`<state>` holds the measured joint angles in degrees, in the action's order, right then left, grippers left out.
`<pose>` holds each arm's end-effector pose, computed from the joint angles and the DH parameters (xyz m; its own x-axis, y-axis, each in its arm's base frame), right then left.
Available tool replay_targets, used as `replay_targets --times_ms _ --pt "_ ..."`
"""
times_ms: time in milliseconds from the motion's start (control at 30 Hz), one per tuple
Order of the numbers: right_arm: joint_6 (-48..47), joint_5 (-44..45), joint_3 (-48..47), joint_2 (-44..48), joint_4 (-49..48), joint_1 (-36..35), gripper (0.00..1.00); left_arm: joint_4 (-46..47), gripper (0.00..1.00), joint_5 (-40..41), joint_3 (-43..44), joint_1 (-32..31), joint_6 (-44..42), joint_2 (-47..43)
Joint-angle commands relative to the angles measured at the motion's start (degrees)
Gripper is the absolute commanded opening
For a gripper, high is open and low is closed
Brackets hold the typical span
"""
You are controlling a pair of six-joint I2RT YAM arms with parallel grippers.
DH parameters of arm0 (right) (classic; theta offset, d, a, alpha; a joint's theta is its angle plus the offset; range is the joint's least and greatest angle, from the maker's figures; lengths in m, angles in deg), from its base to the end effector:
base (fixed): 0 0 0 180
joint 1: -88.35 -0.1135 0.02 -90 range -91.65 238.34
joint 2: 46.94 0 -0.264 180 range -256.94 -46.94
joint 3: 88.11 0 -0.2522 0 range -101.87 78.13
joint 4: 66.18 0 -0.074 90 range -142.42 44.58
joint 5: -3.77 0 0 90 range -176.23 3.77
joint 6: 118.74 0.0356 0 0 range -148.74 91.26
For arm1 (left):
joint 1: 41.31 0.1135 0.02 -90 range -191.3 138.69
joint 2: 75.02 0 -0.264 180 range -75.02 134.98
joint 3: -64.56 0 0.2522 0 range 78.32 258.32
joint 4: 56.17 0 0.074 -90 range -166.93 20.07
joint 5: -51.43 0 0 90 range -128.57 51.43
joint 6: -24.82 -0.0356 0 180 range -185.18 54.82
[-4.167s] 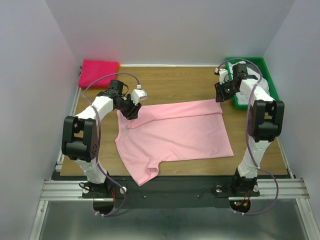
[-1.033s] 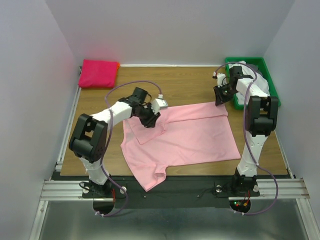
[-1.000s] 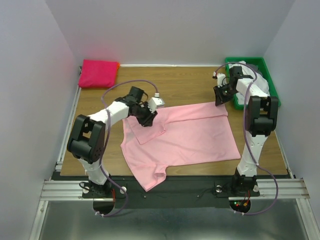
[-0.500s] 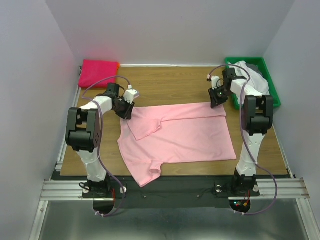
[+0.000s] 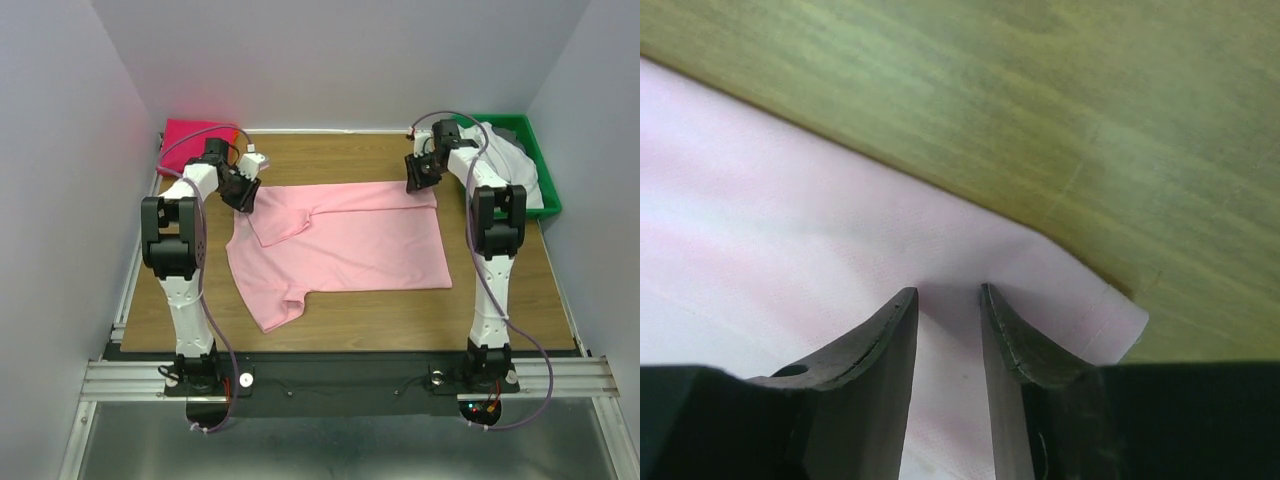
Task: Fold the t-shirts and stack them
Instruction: Fold the tshirt
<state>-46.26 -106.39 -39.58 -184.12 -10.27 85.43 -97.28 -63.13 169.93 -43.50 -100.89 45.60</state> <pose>0.5144 0.0385 0.1733 -0.7743 -0.3225 -0.5445 -0.4661 0.8726 0.1461 0.4558 -0.0322 0.1858 -0.5209 0.5512 -0.6518 0.7006 0.7123 0.0424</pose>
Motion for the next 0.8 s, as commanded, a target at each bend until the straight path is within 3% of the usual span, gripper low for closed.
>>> replay_targets --times_ms 0,200,433,767 --pt "1.3 -2.8 3.8 6.4 0.9 -0.6 0.38 -7.9 0.44 -5.0 0.0 -0.2 -2.4 -8.0" --pt "-2.8 0.4 11.1 10.9 0.9 -0.5 0.39 -4.0 0.45 -5.9 -11.1 -0.9 1.0 -15.8" --pt "-3.3 0.8 13.2 9.9 0.7 -0.7 0.38 1.9 0.45 -5.1 -19.2 -1.4 3.7 -14.8" --pt "-1.3 4.3 -0.9 -2.1 0.7 -0.7 0.39 6.8 0.43 -2.3 -16.4 -1.1 6.9 -6.1"
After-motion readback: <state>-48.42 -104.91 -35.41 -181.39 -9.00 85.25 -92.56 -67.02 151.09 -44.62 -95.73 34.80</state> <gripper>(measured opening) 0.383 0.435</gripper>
